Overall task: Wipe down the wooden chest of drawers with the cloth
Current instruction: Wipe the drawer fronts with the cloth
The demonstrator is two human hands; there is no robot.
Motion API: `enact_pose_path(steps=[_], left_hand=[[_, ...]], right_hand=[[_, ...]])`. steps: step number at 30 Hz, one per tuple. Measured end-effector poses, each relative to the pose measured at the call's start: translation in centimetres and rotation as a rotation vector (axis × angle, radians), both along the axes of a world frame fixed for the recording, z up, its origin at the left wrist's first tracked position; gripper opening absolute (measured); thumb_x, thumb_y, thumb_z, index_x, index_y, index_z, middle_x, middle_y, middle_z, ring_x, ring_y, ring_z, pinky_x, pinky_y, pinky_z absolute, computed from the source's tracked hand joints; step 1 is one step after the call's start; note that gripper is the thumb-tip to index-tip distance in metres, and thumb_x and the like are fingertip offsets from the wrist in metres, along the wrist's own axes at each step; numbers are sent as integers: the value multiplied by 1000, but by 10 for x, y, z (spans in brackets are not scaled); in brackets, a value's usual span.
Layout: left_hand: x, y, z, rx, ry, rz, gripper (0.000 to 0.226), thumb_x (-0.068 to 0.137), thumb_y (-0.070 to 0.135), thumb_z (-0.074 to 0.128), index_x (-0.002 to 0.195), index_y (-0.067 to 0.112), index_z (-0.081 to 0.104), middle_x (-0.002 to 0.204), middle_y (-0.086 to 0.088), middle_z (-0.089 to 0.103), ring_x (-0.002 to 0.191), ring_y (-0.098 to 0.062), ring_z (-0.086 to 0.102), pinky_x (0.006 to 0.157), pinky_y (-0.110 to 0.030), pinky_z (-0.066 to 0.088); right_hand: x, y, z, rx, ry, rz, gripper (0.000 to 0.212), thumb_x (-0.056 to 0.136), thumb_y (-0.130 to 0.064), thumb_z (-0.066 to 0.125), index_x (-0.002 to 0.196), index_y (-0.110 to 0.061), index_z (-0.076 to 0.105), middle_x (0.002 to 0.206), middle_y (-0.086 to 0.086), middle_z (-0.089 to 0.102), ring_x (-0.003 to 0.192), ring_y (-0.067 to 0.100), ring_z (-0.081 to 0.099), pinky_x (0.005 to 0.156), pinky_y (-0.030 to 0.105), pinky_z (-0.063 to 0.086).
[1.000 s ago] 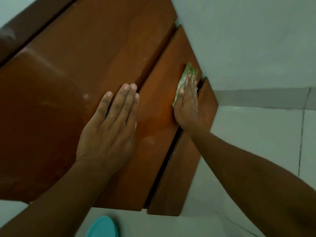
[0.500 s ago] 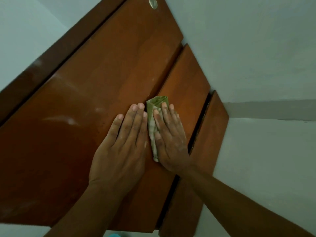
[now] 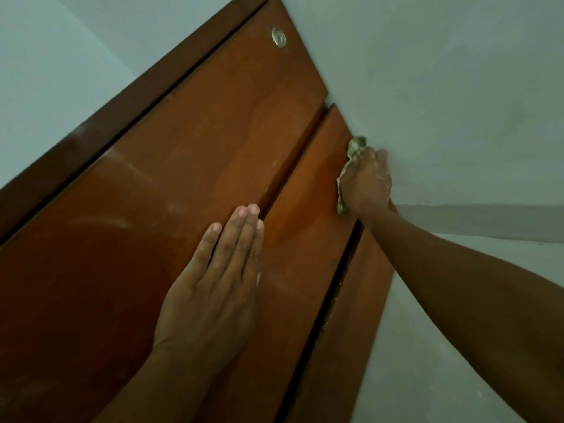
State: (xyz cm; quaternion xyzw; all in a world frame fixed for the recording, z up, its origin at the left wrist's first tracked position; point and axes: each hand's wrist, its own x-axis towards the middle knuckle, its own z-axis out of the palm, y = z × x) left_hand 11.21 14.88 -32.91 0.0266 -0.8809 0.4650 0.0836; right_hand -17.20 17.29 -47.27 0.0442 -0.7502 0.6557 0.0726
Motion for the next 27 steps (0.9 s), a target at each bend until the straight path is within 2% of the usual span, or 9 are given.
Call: enact_pose_path(steps=[4, 7, 9, 12, 15, 19, 22, 25, 27], left_hand=[[0, 1, -1, -1, 15, 4, 65, 105, 31, 12, 157, -6, 1, 167, -24, -7, 156, -34, -4, 127, -49, -2], [1, 1, -2, -9, 19, 6, 65, 105, 31, 13, 157, -6, 1, 167, -25, -8, 156, -35, -4, 127, -50, -2], [1, 2, -1, -9, 17, 12, 65, 105, 31, 13, 157, -6, 1, 167, -25, -7, 156, -35, -5, 126, -50, -3], [2, 3, -2, -9, 21, 18, 65, 105, 30, 9, 157, -6, -2, 167, -26, -8, 156, -35, -7, 127, -50, 1], [2, 2, -2, -11, 26, 30, 65, 105, 31, 10, 157, -5, -3, 167, -25, -10, 156, -34, -8, 127, -50, 0], [3, 1, -2, -20, 2, 76, 65, 104, 31, 10, 157, -5, -5, 166, -25, -11, 156, -34, -9, 126, -49, -2], [2, 5, -2, -50, -12, 91, 65, 104, 32, 3, 156, -5, -12, 165, -25, -17, 155, -34, -14, 125, -49, -8], [3, 11, 0, -54, -41, 158, 64, 102, 32, -7, 153, -3, -22, 164, -23, -25, 153, -33, -21, 124, -48, -13], [5, 11, 0, -30, -54, 174, 63, 102, 31, -4, 152, -1, -26, 163, -21, -28, 152, -32, -24, 125, -47, -12]], right_hand=[[35, 28, 6, -238, -316, -68, 32, 102, -26, 40, 106, -3, 62, 108, 14, 65, 102, 31, 62, 85, 33, 47], [128, 38, 11, -315, -163, -16, 20, 105, -28, 40, 109, -17, 56, 112, 1, 57, 103, 18, 56, 85, 18, 41], [184, 24, 12, -313, 92, 104, 22, 106, -25, 40, 123, -23, 54, 131, 1, 53, 123, 15, 51, 103, 11, 34], [201, -7, -9, -191, 392, 220, 53, 107, -29, 26, 154, -6, 34, 163, 13, 29, 153, 27, 23, 125, 43, 18], [174, -9, -19, -135, 445, 272, 57, 106, -30, 22, 158, -8, 18, 168, 9, 10, 157, 25, 6, 126, 49, 10], [124, -9, -23, -126, 303, 231, 55, 108, -29, 20, 159, -10, 16, 169, 6, 10, 157, 18, 4, 127, 44, 11], [87, -4, -21, 30, 143, 130, 49, 108, -22, 29, 156, -11, 30, 162, 8, 32, 150, 24, 27, 123, 41, 25], [50, 17, -10, 128, -146, 137, 34, 92, -10, 46, 122, -12, 61, 121, 10, 66, 112, 28, 61, 94, 37, 51], [41, 36, -1, 25, -351, 191, 22, 89, -9, 52, 107, -10, 65, 102, 3, 65, 94, 20, 63, 80, 28, 50]])
